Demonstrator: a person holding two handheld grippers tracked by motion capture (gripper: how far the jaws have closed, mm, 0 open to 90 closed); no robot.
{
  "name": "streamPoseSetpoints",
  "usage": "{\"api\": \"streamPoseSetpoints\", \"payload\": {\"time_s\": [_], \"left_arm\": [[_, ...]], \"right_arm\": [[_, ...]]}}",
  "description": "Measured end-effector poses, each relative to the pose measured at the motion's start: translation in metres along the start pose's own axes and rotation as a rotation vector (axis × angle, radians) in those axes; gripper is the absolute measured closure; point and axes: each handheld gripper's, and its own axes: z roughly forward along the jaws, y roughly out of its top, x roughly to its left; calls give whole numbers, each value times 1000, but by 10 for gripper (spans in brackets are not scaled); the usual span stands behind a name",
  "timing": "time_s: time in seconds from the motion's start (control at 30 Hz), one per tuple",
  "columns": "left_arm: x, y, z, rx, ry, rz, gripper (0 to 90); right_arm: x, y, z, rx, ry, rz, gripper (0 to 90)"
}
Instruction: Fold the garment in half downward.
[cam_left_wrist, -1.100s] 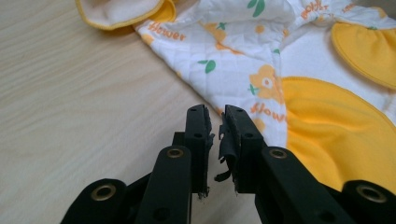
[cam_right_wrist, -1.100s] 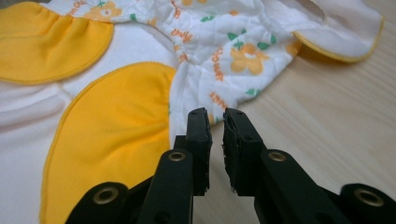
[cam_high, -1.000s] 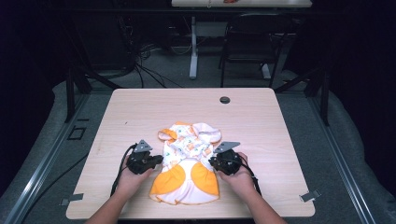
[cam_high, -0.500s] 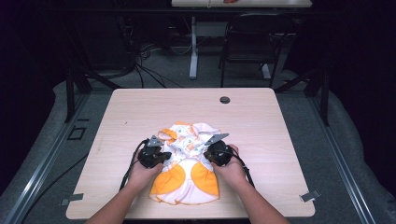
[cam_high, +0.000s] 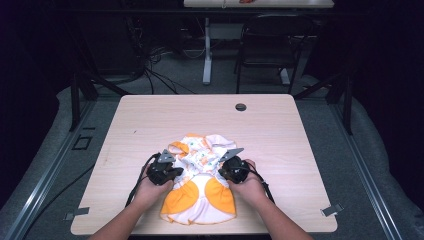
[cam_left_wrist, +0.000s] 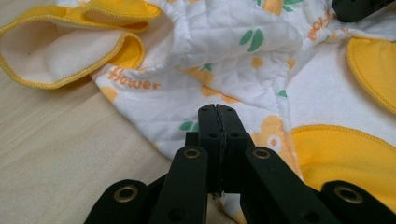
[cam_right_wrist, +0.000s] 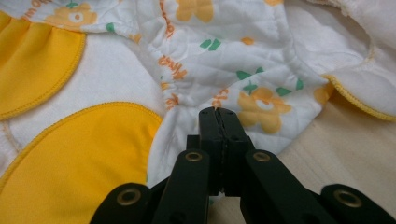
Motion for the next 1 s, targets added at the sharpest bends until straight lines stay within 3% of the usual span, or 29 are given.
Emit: {"api": "streamPoseSetpoints", "payload": {"time_s": [0.63,0.77,0.87,1.0], "left_arm": [[-12,-9,-9,19,-35,20,897],[-11,-4,-11,38,-35,29,898],[-8,6,-15,24,-34,32,898],[2,27,-19,13,-25,40,897]], "right_arm": [[13,-11,-10,10,38,-40,900],[12,-6,-13,18,50,-28,899],[9,0,-16,7,48,-31,900],[-2,19,-24,3,39,-32,900]]}}
